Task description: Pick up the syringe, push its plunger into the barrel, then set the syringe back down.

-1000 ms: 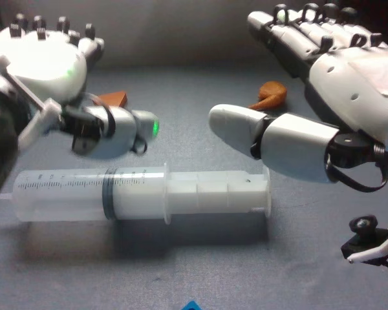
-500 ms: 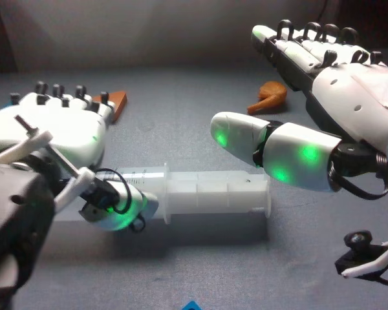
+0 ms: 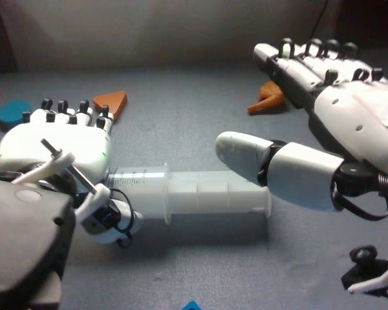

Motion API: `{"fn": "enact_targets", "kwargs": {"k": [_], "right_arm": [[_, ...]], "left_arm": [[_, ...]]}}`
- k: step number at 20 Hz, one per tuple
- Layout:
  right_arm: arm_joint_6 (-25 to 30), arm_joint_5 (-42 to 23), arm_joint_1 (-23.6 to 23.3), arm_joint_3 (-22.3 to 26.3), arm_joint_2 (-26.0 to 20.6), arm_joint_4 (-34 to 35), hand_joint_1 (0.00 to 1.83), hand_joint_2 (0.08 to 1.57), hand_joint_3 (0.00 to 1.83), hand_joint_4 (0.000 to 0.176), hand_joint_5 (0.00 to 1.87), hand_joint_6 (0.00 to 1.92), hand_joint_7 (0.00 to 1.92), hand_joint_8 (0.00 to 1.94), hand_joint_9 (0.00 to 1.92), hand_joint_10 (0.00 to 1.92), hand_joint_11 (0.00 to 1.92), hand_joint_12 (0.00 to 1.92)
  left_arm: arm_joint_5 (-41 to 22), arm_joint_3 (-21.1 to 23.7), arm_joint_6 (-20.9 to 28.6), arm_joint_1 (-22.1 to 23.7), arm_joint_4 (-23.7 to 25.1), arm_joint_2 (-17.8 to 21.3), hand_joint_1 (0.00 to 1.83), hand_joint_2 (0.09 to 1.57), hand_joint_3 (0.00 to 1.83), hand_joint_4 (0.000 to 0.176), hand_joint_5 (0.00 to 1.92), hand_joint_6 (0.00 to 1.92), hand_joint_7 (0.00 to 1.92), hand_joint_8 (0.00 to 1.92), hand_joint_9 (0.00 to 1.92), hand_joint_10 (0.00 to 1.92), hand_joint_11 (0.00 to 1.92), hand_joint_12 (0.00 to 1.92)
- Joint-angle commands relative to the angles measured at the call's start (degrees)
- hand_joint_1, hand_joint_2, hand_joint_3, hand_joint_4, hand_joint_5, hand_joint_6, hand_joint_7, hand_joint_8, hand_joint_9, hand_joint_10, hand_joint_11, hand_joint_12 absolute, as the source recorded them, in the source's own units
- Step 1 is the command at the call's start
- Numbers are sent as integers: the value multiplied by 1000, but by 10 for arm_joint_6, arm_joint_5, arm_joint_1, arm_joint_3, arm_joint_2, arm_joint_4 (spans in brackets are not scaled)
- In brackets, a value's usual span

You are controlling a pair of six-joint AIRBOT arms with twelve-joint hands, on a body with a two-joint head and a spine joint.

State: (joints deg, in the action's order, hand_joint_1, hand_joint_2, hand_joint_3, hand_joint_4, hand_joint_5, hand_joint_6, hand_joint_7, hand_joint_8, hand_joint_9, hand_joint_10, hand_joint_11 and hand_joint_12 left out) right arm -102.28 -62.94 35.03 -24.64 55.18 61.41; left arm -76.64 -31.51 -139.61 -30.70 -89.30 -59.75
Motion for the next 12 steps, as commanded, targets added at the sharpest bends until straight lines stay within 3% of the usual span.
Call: {"fn": "enact_targets", "kwargs": {"k": [1,5,12], "right_arm": [[23,-42,-4,1,-1,-52,0,1042,3,74,7,0,0,0,0,0,0,162],[122,-79,-4,1,-1,-51,0,1047,4,74,0,0,0,0,0,0,0,162],[176,-88,8,3,0,-15,0,1051,5,75,1,0,0,0,0,0,0,164]], "left_arm": [[-41,-4,3,-3,58,-5,700,971,1,0,52,1,15,0,60,2,0,316],[-53,-25,54,-32,77,-31,686,981,5,0,42,0,10,1,56,0,0,295],[-63,-51,97,-73,105,-73,639,998,3,0,37,4,10,1,30,0,0,234]]}}
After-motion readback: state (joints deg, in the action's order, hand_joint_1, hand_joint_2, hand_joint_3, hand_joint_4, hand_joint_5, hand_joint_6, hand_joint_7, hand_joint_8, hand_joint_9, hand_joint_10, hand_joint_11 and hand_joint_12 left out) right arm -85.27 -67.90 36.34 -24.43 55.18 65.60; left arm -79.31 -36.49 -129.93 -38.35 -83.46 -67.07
